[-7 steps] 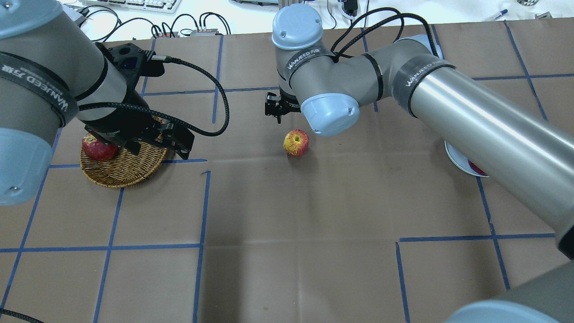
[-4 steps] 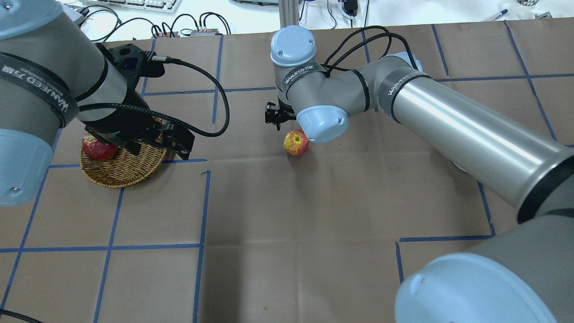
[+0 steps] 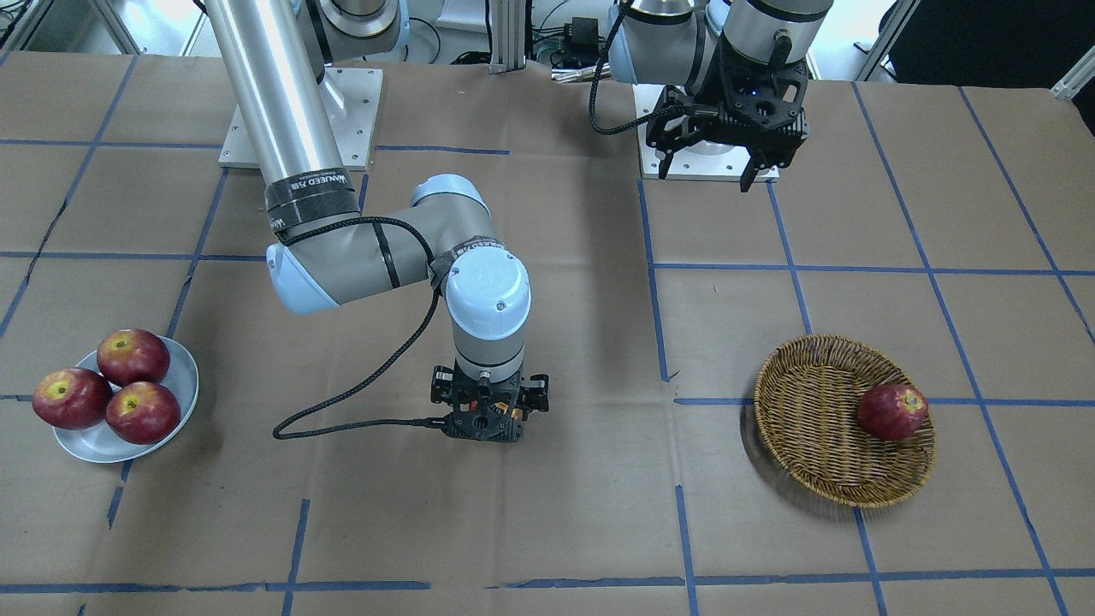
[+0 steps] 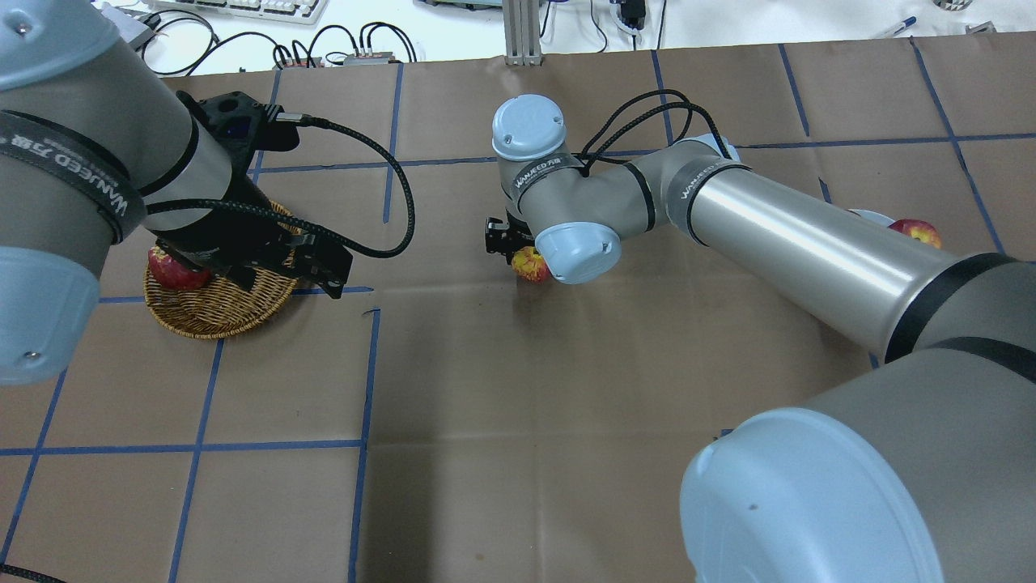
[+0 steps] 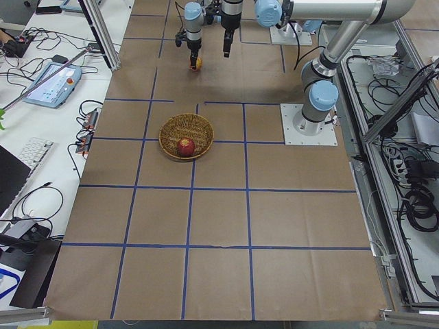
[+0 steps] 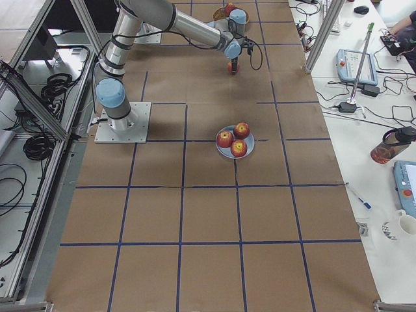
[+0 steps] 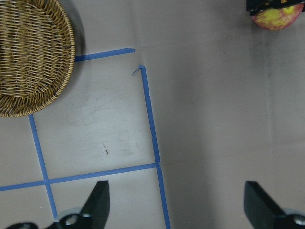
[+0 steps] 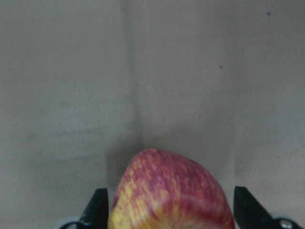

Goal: Transfer apple from basket to plate
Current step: 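Lower the right gripper onto the apple at the table center, then close the right gripper on the apple and lift it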

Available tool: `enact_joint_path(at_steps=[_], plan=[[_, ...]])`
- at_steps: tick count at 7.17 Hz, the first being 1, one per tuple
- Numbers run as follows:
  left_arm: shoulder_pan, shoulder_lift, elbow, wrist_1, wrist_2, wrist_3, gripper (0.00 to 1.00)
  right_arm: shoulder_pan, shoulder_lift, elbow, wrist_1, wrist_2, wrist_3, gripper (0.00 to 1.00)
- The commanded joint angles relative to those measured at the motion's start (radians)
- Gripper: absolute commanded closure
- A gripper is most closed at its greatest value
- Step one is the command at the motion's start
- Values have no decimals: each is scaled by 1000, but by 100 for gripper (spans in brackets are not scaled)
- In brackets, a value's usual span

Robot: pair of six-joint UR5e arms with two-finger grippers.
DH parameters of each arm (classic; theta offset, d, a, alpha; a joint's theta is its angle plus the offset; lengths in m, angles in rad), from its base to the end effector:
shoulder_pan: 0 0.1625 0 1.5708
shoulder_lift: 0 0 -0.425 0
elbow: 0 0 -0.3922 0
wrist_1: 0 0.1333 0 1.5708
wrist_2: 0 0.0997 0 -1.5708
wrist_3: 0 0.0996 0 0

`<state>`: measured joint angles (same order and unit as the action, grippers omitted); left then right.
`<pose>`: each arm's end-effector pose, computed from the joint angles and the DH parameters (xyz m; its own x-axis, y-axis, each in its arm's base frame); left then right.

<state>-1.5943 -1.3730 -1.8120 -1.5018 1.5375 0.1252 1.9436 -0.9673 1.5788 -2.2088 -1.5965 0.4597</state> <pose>-0.1462 -0.4072 0.4652 -0.9884 0.1489 0.0298 0.1481 0.9885 -0.0295 0.3638 -0.5714 0.1904 -0.9961 0.0873 0.0113 0.0869 0.9956 -0.0351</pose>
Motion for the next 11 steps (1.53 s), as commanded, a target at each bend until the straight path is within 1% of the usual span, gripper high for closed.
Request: enact_joint_path(at_steps=[1, 2, 3, 4, 5, 6, 7, 8, 9, 10, 11], plan=[[-1, 0, -1, 0, 0, -1, 1, 6, -1, 0, 0, 0, 0, 32], [-1, 0, -1, 0, 0, -1, 1, 6, -2, -5, 0, 0, 0, 36], [-1, 0, -1, 0, 0, -1, 1, 6, -5, -6, 0, 1, 0, 43], [-1, 0, -1, 0, 0, -1, 1, 3, -10, -13, 0, 1, 0, 45], [-1, 0, -1, 0, 0, -1, 1, -2, -31, -23, 1, 1, -1, 45], [-1, 0, -1, 0, 0, -1, 1, -15, -69, -45, 30, 1, -1, 45], [-1, 0, -1, 0, -2, -2, 1, -35, -130, -51, 105, 1, -7, 45], [-1, -1, -1, 0, -2, -1, 1, -82, -177, -46, 154, 1, -50, 45], [-1, 2, 0, 0, -3, -2, 1, -172, -224, -43, 219, 0, -120, 45], [-1, 2, -1, 0, -5, -5, 1, -272, -267, -28, 265, 0, -242, 45], [-1, 2, 6, -2, -5, -12, 1, -384, -315, 7, 283, 1, -403, 45]])
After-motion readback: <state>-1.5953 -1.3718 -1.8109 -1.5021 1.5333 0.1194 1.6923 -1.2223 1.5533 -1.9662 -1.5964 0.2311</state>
